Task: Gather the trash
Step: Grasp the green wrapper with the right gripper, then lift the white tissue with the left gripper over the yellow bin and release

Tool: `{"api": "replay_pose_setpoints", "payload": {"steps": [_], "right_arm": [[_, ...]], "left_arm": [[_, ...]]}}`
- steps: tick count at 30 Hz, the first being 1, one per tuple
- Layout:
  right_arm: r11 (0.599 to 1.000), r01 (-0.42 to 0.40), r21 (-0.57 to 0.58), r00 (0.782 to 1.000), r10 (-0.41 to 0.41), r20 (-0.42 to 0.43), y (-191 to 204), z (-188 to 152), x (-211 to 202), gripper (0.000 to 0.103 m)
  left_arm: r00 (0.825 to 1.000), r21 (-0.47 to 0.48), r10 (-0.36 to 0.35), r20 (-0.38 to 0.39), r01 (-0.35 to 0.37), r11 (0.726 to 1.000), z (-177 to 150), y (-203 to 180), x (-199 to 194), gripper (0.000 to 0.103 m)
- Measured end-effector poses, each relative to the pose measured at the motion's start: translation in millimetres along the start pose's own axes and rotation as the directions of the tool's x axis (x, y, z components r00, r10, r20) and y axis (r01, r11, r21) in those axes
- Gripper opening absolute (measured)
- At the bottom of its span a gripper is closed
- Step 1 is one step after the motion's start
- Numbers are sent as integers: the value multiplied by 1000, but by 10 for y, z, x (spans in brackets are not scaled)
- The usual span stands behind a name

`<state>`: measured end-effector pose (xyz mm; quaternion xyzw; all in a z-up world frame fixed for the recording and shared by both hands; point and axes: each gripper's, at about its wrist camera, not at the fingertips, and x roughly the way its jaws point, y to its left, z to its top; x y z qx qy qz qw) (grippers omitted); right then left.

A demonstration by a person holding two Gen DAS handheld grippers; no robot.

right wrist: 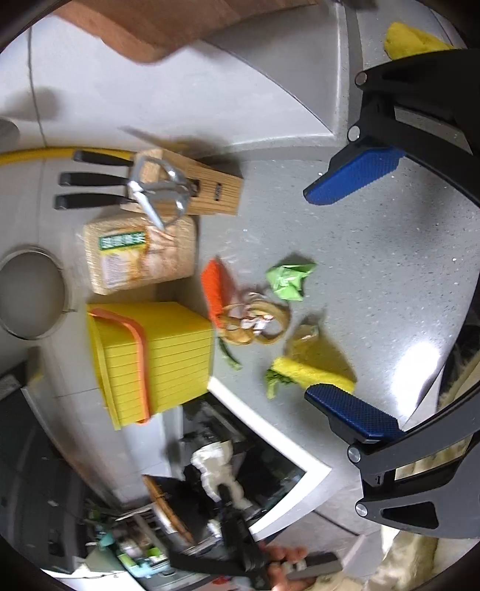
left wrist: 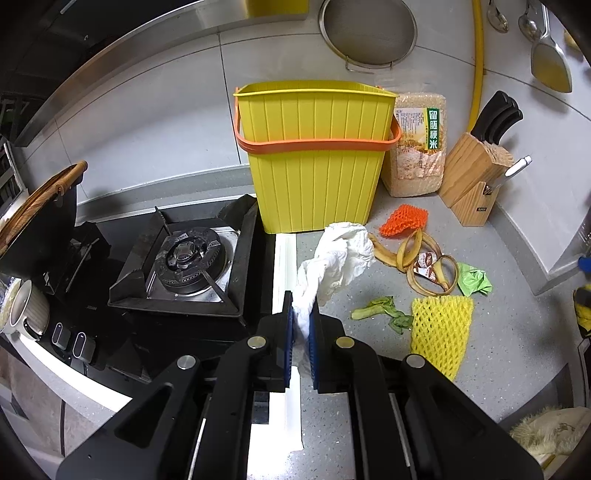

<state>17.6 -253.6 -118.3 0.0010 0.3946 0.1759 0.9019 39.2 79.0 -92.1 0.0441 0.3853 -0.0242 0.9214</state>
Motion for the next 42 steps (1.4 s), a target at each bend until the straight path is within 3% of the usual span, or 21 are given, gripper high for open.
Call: {"api": "replay_pose_setpoints", "payload": {"steps": [2,4,5,6,8,16,17,18,19,21,24,29,32,38,42], "right_arm": [[999,-41,-13,999,41,-20,19,-24,108,95],[999,-33,-38,999,32,-33,7,-25,262,94],[999,-24,-41,999,22,-39,-11,-9,338,91],[999,-13,-41,999,11,-50,-43,23,453,79],[999,15,-44,997,-19,-78,-114,114,738,72],[991,40,-132,963,-73,-259,-176,292,1812,71],[990,27,-140,955,-67,-288,-180,291,1929,62],[990,13,-140,949,-57,-309,-191,286,1992,37],[990,9,-140,947,-53,-317,-190,278,2021,35],[991,-2,-137,952,-40,-302,-188,282,1986,24],[994,-13,-110,956,-19,-292,-207,268,1899,19],[998,-33,-57,991,25,-134,-63,332,1118,18],[998,-37,-49,998,34,-47,62,330,657,18],[997,-2,-77,998,7,66,201,345,157,18],[997,29,-66,996,-24,83,134,381,25,18]], "left_arm": [[1000,-5,0,-1,0,1000,-8,8,-29,9],[1000,-15,2,-6,-2,1000,-33,28,-51,9],[1000,-24,-2,-5,1,1000,-53,41,-68,9],[1000,-28,-4,-6,4,1000,-62,45,-77,9],[1000,-33,-5,-5,5,999,-92,55,-98,9],[1000,-65,-10,-12,9,998,-256,70,-214,9],[1000,-69,-8,-17,7,998,-277,73,-220,9],[1000,-74,-5,-27,3,997,-312,91,-225,9],[1000,-79,0,-29,-2,997,-334,104,-236,9],[999,-92,6,-32,-9,996,-376,147,-262,9],[999,-120,12,-37,-16,993,-416,218,-277,9],[999,-132,29,-19,-32,991,-361,283,-321,9],[999,-131,40,2,-39,991,-264,307,-337,9],[993,-118,66,102,-54,992,112,381,-482,9],[982,-124,77,171,-56,991,349,453,-582,9]]}}
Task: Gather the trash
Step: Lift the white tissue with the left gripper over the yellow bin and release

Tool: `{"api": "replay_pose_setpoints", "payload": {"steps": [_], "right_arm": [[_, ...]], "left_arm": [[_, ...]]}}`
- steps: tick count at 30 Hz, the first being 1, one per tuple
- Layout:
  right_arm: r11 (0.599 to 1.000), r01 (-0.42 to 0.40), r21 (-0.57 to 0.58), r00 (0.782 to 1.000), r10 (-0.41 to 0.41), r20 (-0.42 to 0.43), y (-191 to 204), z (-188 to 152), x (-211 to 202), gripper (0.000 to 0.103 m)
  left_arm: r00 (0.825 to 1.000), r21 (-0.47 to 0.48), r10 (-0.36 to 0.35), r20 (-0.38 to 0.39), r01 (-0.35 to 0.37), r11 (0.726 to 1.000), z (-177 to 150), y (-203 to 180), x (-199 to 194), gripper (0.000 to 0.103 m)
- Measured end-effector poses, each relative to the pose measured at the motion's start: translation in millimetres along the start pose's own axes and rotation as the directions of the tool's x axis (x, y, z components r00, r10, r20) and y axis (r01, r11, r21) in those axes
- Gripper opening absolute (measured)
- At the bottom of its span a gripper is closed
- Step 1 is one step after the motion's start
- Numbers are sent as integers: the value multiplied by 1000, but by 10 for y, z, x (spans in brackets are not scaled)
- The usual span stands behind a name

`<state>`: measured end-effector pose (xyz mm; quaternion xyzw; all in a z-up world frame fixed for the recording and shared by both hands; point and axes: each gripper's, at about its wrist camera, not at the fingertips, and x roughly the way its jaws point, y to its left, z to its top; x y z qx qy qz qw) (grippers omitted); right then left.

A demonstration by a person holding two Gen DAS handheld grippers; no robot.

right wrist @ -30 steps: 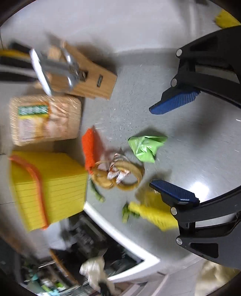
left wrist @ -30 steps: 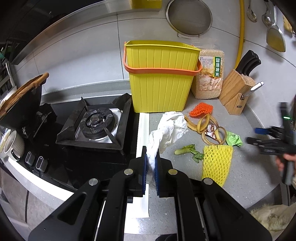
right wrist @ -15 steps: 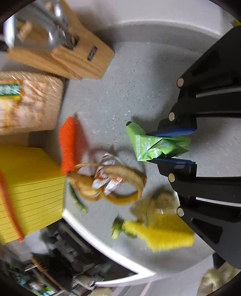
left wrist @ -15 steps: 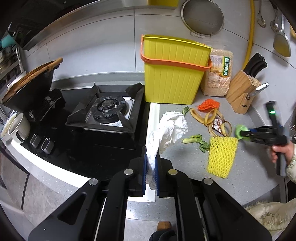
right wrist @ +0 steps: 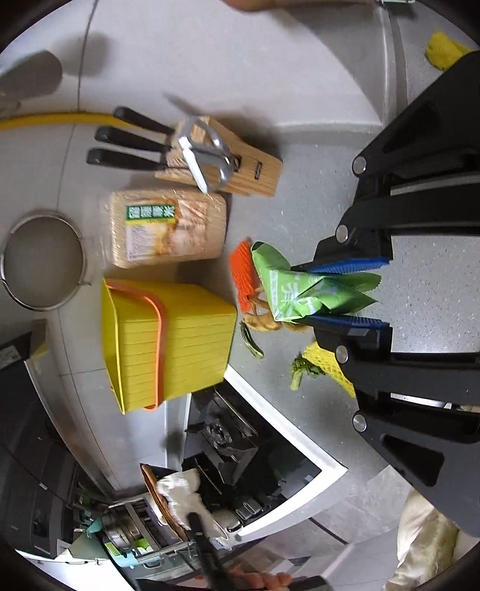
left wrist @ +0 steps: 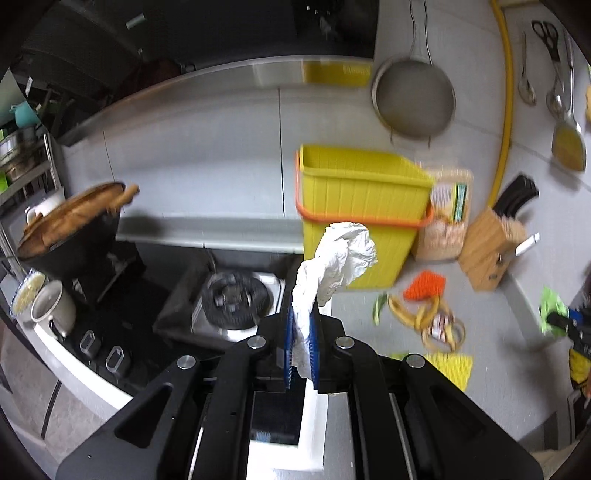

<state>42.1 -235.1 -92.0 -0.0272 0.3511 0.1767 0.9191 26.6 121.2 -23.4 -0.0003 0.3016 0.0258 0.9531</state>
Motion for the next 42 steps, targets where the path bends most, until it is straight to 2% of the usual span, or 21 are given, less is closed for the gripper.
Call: {"api": "replay_pose_setpoints", "payload": {"steps": [8,12,18,25,27,28,29,31,34,36,37,42], "right_arm": [[999,35,38,999,-36,14,-118,-31,-161,19],[998,48,43,998,-49,34,-138,-23,-233,19],[994,82,67,994,-86,64,-204,-24,-396,19],[985,124,117,988,-134,80,-314,-127,-583,19],[983,132,131,986,-143,82,-336,-151,-624,19],[982,133,134,986,-145,81,-343,-161,-636,19],[981,135,139,986,-148,81,-351,-171,-651,19],[980,136,143,986,-149,80,-352,-173,-653,19],[980,131,147,986,-144,80,-359,-163,-651,19],[982,115,147,988,-129,84,-352,-136,-632,19],[983,110,146,989,-123,87,-343,-128,-625,19],[990,51,134,994,-63,91,-274,-28,-477,19]], "left_arm": [[995,67,-27,98,21,998,535,-91,119,9],[989,113,-54,136,39,993,888,-223,313,9],[994,163,-87,64,76,984,1359,-501,965,9],[999,189,-33,-16,35,981,1662,-692,1582,10],[999,186,-32,-38,39,982,1687,-695,1689,15],[998,188,-25,-51,35,982,1683,-702,1732,29],[998,188,-22,-56,32,982,1672,-700,1758,61],[1000,178,-19,-24,23,984,1646,-679,1737,91],[1000,154,-27,0,27,988,1604,-606,1646,91],[999,142,-17,45,10,990,1533,-561,1469,93],[998,141,-9,66,-1,990,1467,-548,1360,99],[994,142,17,105,-32,989,1015,-525,891,99]]}}
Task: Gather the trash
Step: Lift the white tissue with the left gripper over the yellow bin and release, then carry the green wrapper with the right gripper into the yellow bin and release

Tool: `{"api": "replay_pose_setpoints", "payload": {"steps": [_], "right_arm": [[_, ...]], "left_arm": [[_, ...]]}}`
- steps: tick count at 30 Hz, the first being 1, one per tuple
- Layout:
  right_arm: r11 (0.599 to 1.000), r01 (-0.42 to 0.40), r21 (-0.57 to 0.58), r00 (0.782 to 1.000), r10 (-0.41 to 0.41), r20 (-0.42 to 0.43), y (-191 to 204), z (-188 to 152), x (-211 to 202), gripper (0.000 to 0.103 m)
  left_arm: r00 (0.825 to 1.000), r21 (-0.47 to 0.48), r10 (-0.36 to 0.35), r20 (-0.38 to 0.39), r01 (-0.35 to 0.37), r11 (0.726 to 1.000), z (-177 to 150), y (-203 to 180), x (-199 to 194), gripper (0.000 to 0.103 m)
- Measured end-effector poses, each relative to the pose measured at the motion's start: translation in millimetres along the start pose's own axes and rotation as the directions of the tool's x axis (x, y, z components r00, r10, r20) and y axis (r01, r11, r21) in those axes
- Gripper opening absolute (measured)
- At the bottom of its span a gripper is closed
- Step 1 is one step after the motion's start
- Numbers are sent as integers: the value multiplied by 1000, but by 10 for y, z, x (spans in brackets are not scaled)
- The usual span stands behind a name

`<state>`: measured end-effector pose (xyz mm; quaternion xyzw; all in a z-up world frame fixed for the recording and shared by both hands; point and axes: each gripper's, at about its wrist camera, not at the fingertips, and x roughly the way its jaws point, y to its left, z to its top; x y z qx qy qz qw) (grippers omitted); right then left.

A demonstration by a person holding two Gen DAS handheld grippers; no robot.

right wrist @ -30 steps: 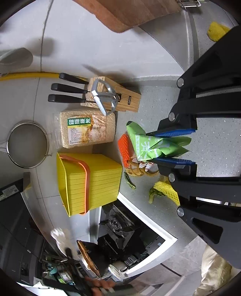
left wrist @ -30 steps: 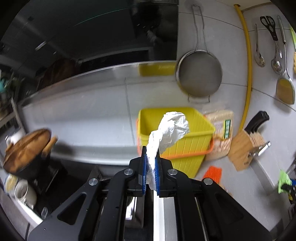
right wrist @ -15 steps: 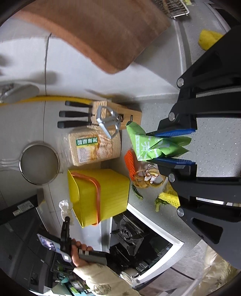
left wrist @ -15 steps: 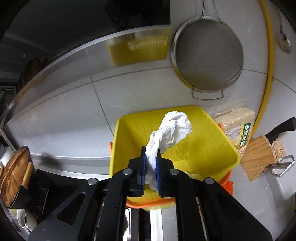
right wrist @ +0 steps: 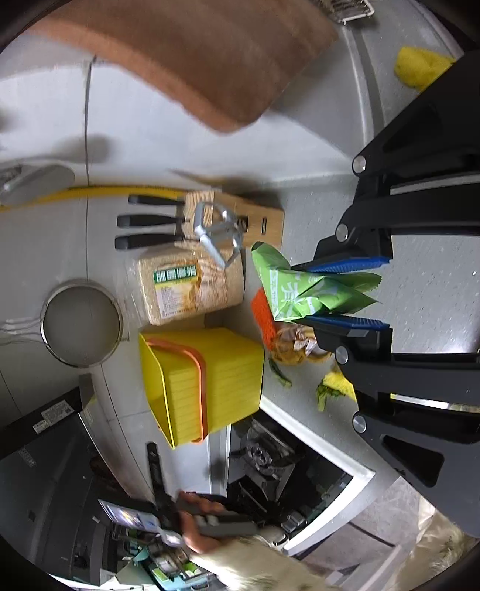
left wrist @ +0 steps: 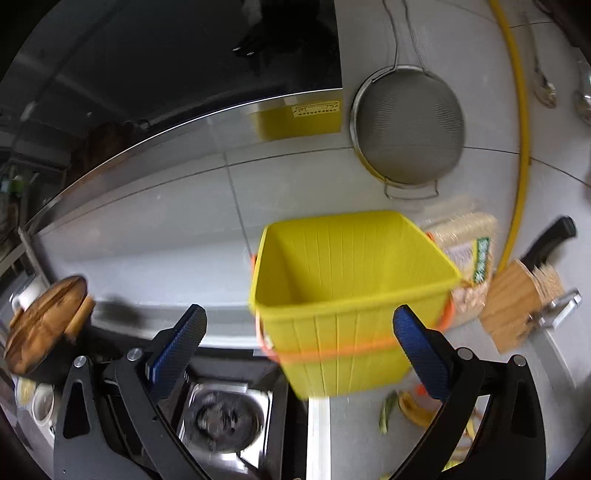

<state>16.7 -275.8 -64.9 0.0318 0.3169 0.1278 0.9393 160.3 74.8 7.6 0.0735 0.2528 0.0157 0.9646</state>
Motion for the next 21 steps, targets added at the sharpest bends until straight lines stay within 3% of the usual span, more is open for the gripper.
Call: {"api": "replay_pose_setpoints", "payload": {"steps": [5,12,21], "right_arm": [[997,-74,-38,997,74,-11,166,114,191,19],[973,-188,-135,982,189,-1,511,422,452,19],[933,-276,-232,941,312,135,893,1622,940,19]], "left_arm": [[999,-65,18,-43,-21,998,-557,127,-392,99],[997,-108,6,-75,-14,994,-977,244,-847,99],[998,-153,-5,-65,-5,988,-1201,221,-1250,99]]}}
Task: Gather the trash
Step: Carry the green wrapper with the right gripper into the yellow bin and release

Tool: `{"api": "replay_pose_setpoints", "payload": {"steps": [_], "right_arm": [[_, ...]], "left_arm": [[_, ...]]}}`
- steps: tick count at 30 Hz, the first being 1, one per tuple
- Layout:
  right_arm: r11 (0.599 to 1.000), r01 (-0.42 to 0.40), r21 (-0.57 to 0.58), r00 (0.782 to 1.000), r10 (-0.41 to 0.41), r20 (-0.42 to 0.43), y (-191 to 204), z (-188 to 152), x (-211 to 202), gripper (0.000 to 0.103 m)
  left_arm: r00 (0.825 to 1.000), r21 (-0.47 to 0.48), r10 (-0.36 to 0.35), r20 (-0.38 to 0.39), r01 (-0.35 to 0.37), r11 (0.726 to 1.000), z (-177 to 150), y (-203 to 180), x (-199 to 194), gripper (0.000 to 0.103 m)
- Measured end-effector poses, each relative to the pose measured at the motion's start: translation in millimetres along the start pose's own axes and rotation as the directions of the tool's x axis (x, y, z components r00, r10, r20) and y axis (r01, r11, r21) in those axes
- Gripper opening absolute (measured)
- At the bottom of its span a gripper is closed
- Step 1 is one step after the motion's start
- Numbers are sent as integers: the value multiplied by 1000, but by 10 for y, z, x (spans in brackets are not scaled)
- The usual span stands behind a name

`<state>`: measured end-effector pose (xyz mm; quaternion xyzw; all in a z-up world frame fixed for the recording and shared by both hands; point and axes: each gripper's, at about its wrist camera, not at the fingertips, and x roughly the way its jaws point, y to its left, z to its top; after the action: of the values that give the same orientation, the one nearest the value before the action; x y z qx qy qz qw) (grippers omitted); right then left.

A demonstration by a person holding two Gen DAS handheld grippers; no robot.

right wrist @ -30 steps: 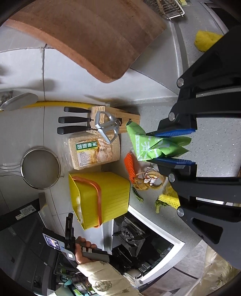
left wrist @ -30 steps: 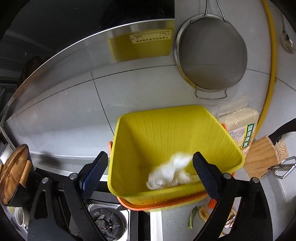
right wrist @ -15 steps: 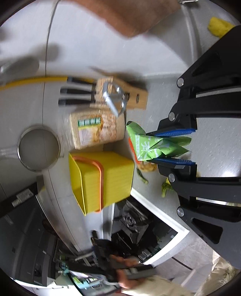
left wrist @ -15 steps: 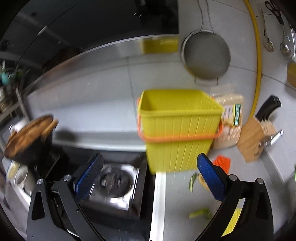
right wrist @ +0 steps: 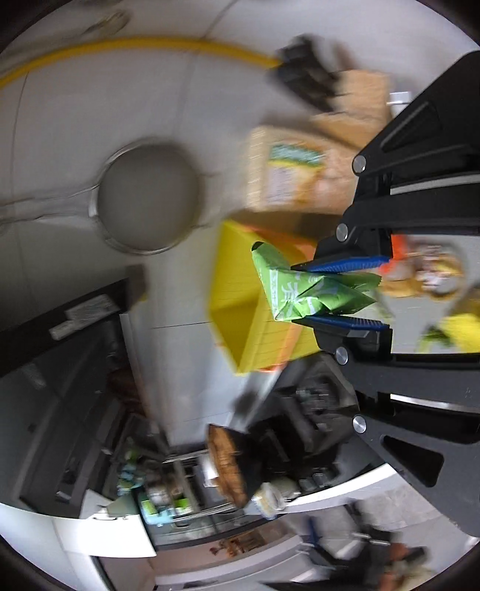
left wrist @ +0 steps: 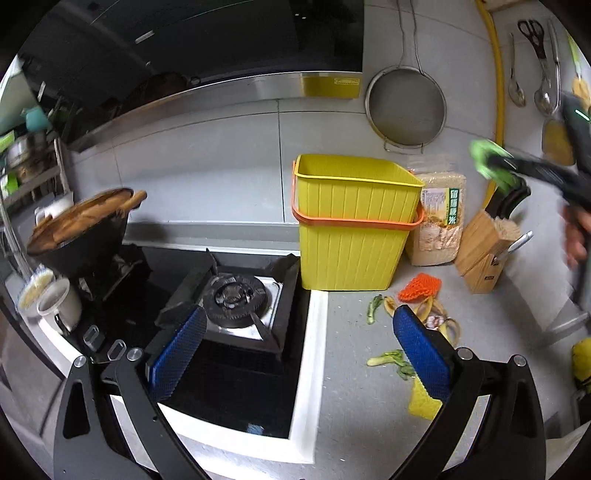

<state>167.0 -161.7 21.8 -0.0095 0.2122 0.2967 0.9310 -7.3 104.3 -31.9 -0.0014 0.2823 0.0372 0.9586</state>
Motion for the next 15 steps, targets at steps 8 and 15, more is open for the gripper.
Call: {"api": "replay_pose_setpoints", "payload": {"steps": [8,15], "right_arm": [[1000,-12,-25,990,8,-141,16,749,1307,20],[1000,12,2,969,-11,-246,-77,838,1908,37]], "left_arm": [[1000,-15,14,8,-14,1000,-145,-20,-213,99],[999,-48,51,-7,-51,998,-272,92,-321,99]]}}
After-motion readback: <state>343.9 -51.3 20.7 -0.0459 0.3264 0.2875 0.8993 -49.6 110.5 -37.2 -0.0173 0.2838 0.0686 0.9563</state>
